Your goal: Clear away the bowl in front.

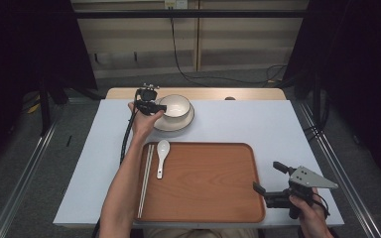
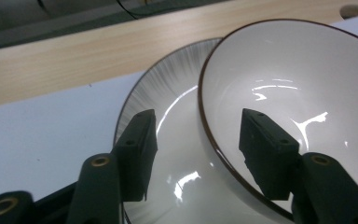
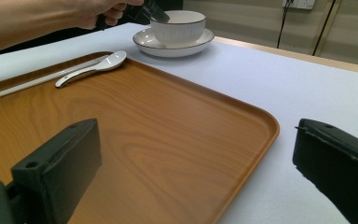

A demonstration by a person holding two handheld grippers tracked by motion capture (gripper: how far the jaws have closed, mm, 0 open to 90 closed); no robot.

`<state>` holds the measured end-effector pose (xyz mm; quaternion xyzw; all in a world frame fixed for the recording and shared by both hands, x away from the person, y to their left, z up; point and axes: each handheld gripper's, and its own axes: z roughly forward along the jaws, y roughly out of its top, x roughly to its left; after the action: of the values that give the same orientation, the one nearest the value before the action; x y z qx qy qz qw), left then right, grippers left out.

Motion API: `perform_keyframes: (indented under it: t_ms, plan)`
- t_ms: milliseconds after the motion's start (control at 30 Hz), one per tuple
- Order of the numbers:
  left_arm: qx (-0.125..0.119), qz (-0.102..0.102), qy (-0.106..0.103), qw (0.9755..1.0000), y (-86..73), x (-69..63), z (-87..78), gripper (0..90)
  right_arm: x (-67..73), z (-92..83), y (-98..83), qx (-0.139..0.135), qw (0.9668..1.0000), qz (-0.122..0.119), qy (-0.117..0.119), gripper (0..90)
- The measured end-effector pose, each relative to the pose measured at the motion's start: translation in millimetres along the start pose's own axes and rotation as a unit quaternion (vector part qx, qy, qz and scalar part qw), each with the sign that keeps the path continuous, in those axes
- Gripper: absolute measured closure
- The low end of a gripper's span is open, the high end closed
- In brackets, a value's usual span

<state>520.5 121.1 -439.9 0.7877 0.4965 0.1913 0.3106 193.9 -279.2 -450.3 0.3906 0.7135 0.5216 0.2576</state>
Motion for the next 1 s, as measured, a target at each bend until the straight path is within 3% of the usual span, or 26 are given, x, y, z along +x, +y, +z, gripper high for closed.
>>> perform_keyframes:
  t_ms: [100, 200, 333, 433, 500, 633, 700, 833, 900, 967, 1000]
  plan:
    - [0.012, -0.008, -0.010, 0.9998, -3.6, 3.7, 2.0, 51.9, 0.1, 0.7, -0.2, 0.001, 1.0000, -0.001, 0.000, 0.7]
    - [0.008, -0.025, -0.019, 0.9995, -4.1, 7.1, 1.2, 57.4, 0.2, 1.5, -0.1, 0.004, 1.0000, -0.001, 0.002, 0.7]
    - [0.014, -0.025, -0.036, 0.9989, -4.5, 7.2, 1.3, 63.9, -0.5, 0.9, -0.1, 0.003, 1.0000, -0.002, 0.001, 0.7]
    - [0.014, -0.038, -0.046, 0.9982, -5.5, 5.4, 4.1, 65.1, -0.3, 1.0, -0.1, 0.002, 1.0000, -0.003, 0.001, 0.7]
    - [0.019, -0.041, -0.040, 0.9982, -5.5, 5.5, 5.1, 67.4, -0.2, 0.7, -0.2, 0.001, 1.0000, -0.002, -0.002, 0.7]
    - [0.023, -0.043, -0.047, 0.9977, -6.7, 6.2, 6.5, 68.8, -0.8, -0.1, -0.1, 0.001, 1.0000, -0.002, -0.002, 0.7]
    - [0.032, -0.043, -0.036, 0.9979, -7.5, 8.1, 6.9, 67.4, -0.7, 0.2, -0.1, 0.002, 1.0000, -0.002, -0.001, 0.7]
    - [0.035, -0.055, -0.050, 0.9966, -9.5, 11.2, 9.5, 73.3, 0.1, 0.4, -0.1, 0.002, 1.0000, -0.001, -0.002, 0.7]
    - [0.032, -0.080, -0.067, 0.9940, -9.2, 13.6, 9.2, 76.2, -0.4, 0.2, -0.1, 0.002, 1.0000, -0.002, 0.000, 0.7]
    - [0.035, -0.087, -0.078, 0.9925, -9.4, 16.6, 8.6, 78.7, -0.4, 0.7, -0.1, 0.003, 1.0000, -0.002, 0.001, 0.7]
    - [0.025, -0.103, -0.081, 0.9911, -9.4, 15.7, 9.1, 79.6, -0.3, 0.7, -0.1, 0.002, 1.0000, -0.003, 0.000, 0.7]
